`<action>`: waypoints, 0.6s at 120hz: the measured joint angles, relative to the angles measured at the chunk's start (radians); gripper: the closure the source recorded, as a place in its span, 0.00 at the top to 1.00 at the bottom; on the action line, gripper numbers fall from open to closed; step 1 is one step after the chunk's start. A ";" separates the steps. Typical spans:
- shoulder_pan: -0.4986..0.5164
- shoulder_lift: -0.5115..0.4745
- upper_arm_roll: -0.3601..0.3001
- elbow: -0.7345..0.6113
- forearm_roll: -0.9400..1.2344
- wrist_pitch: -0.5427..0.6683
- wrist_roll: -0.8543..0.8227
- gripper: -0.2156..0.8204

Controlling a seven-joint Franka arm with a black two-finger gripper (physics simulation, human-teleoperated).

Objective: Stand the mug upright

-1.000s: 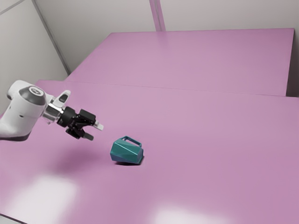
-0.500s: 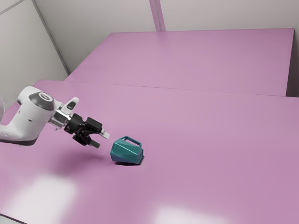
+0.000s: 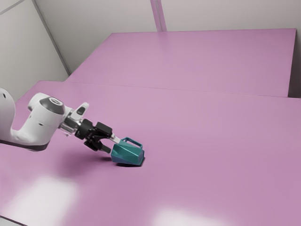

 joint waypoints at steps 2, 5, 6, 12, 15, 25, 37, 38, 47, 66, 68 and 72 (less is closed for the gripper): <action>-0.003 0.002 0.000 0.000 -0.002 0.000 0.001 0.77; -0.007 0.004 0.000 0.000 -0.005 0.000 0.004 0.77; -0.008 0.004 0.000 0.000 -0.006 0.000 0.004 0.77; -0.013 0.010 -0.001 0.001 -0.010 0.001 0.008 0.77; -0.014 0.011 -0.001 0.001 -0.013 0.001 0.010 0.77; -0.018 0.018 -0.002 0.001 -0.022 0.004 0.016 0.77; -0.024 0.026 -0.003 0.001 -0.029 0.008 0.022 0.77; -0.025 0.027 -0.003 0.001 -0.030 0.008 0.023 0.77; -0.032 0.029 -0.003 0.002 -0.038 0.010 0.027 0.77; -0.050 0.032 -0.003 0.002 -0.050 0.013 0.033 0.75; -0.051 0.032 -0.003 0.002 -0.051 0.013 0.034 0.75; -0.052 0.033 -0.004 0.002 -0.054 0.013 0.035 0.73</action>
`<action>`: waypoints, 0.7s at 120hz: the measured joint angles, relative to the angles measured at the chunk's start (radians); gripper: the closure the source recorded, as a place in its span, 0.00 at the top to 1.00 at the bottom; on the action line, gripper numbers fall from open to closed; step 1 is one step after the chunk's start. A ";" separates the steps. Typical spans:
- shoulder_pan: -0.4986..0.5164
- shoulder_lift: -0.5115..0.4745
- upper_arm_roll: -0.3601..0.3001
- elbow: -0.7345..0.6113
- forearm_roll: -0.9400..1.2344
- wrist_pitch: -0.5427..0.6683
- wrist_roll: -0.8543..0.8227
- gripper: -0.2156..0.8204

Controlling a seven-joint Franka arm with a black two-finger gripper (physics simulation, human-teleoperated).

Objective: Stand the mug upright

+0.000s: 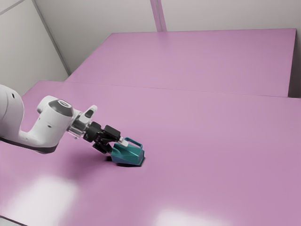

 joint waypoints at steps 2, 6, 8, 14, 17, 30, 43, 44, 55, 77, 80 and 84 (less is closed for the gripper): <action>-0.001 0.000 0.000 0.000 -0.002 0.000 0.001 0.72; -0.002 0.001 0.000 0.000 -0.005 0.001 0.002 0.70; -0.003 0.001 0.000 0.000 -0.006 0.002 0.002 0.69; -0.008 0.001 -0.001 0.000 -0.009 0.006 0.003 0.64; -0.009 0.001 -0.001 0.000 -0.010 0.008 0.004 0.62; -0.012 -0.001 -0.002 0.000 -0.012 0.013 0.007 0.53; -0.011 -0.005 -0.001 0.000 -0.014 0.016 0.009 0.45; -0.011 -0.005 -0.001 0.000 -0.014 0.016 0.009 0.44; -0.011 -0.008 -0.001 0.000 -0.014 0.017 0.010 0.39; -0.013 -0.015 -0.002 0.000 -0.014 0.019 0.012 0.28; -0.013 -0.017 -0.002 0.000 -0.014 0.019 0.012 0.26; -0.013 -0.019 -0.003 0.000 -0.014 0.019 0.013 0.23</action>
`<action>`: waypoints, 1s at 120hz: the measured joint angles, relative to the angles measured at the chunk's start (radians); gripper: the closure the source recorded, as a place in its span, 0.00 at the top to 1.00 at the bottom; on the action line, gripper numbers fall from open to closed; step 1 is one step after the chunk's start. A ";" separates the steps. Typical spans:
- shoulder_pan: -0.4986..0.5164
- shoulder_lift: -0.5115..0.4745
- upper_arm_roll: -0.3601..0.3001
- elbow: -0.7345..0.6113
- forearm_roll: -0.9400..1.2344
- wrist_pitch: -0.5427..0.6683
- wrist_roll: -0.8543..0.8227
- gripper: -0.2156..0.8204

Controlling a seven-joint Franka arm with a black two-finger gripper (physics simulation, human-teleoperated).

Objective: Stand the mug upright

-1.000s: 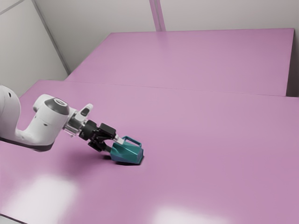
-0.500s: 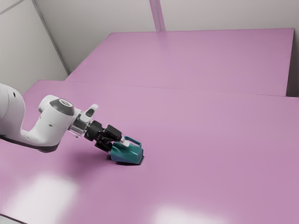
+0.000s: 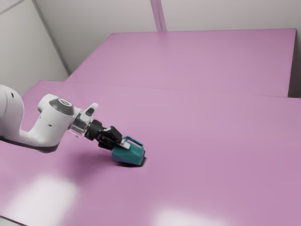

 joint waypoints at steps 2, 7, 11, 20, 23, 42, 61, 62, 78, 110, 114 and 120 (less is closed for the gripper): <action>0.000 -0.001 0.000 0.000 0.000 0.000 0.000 0.22; -0.001 -0.004 -0.001 0.000 0.001 0.001 0.000 0.20; -0.003 -0.008 -0.001 0.000 0.001 0.001 -0.001 0.18; -0.009 -0.018 -0.001 0.000 0.002 0.002 -0.001 0.14; -0.012 -0.021 -0.002 0.000 0.002 0.002 -0.001 0.13; -0.030 -0.049 -0.002 0.000 0.003 0.004 -0.003 0.07; -0.050 -0.089 0.000 0.001 0.010 0.012 -0.007 0.05; -0.051 -0.091 0.000 0.002 0.011 0.013 -0.008 0.05; -0.065 -0.108 0.001 0.032 0.068 0.017 -0.014 0.05; -0.073 -0.144 -0.002 0.102 0.414 0.013 -0.090 0.04; -0.075 -0.148 -0.003 0.107 0.462 0.012 -0.105 0.04; -0.082 -0.153 -0.005 0.113 0.532 0.011 -0.130 0.04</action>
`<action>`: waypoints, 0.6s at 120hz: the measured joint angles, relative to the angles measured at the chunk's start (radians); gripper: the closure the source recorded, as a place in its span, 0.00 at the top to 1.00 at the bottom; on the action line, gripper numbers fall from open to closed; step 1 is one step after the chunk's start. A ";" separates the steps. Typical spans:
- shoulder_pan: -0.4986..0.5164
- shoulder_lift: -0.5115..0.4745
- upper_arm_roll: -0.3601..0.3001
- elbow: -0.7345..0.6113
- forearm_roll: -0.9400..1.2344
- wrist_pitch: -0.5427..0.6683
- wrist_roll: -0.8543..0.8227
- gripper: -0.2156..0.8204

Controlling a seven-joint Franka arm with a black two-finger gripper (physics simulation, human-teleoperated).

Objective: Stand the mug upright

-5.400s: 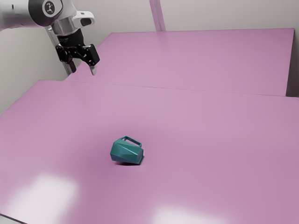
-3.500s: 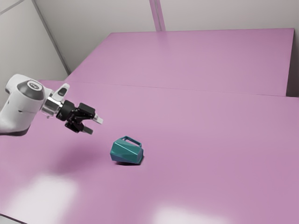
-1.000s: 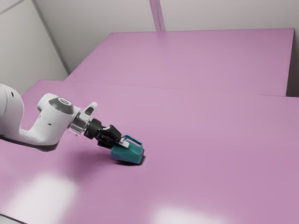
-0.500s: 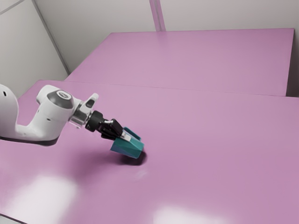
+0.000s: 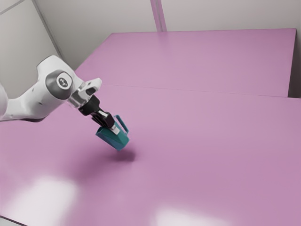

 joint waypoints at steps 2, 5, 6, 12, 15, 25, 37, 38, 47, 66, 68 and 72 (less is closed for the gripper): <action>-0.003 -0.003 0.000 0.001 0.022 0.000 -0.009 0.04; -0.008 -0.006 -0.001 0.002 0.052 0.000 -0.021 0.04; -0.010 -0.006 -0.001 0.002 0.064 0.000 -0.026 0.04; -0.016 -0.011 -0.004 0.003 0.125 0.000 -0.051 0.04; -0.017 -0.013 -0.006 0.003 0.155 0.000 -0.065 0.04; -0.023 -0.020 -0.013 0.004 0.245 0.002 -0.110 0.04; -0.026 -0.023 -0.024 0.003 0.327 0.004 -0.165 0.04; -0.026 -0.023 -0.025 0.003 0.333 0.005 -0.169 0.04; -0.035 -0.024 -0.029 -0.003 0.377 0.020 -0.208 0.04; -0.048 -0.030 -0.038 -0.017 0.447 0.053 -0.287 0.04; -0.050 -0.031 -0.038 -0.020 0.451 0.057 -0.295 0.04; -0.054 -0.033 -0.038 -0.026 0.463 0.065 -0.311 0.04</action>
